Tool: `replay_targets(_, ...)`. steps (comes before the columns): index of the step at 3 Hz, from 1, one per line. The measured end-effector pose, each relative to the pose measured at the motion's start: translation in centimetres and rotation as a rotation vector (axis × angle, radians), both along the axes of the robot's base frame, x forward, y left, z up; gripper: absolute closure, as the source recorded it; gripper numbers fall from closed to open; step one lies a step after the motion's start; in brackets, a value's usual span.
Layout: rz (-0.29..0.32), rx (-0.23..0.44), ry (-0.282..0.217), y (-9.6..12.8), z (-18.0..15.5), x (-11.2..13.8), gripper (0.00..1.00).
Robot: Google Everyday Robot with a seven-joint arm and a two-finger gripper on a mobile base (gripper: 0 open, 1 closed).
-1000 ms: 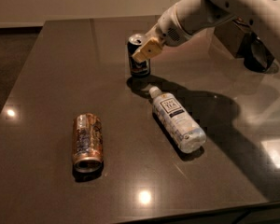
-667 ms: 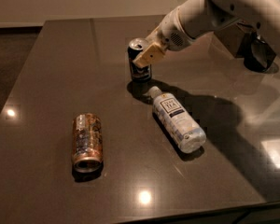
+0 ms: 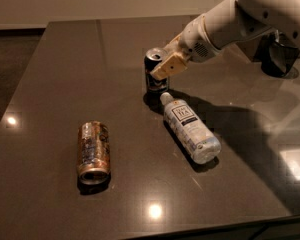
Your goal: Move pepsi can near blue plastic bottle
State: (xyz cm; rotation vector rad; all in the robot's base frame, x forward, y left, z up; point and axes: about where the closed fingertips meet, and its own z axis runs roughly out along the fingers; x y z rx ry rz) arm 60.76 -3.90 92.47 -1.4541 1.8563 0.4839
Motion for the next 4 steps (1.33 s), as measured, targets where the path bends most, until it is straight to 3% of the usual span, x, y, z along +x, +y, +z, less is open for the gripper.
replay_targets(1,0.001,0.013,0.016,-0.37,-0.40,-0.26,0.41)
replay_targets(2,0.004,0.013,0.017,-0.16,-0.47,-0.27,0.18)
replay_targets(3,0.009,0.012,0.019,0.09,-0.58,-0.30,0.00)
replay_targets(4,0.009,0.012,0.019,0.09,-0.58,-0.30,0.00)
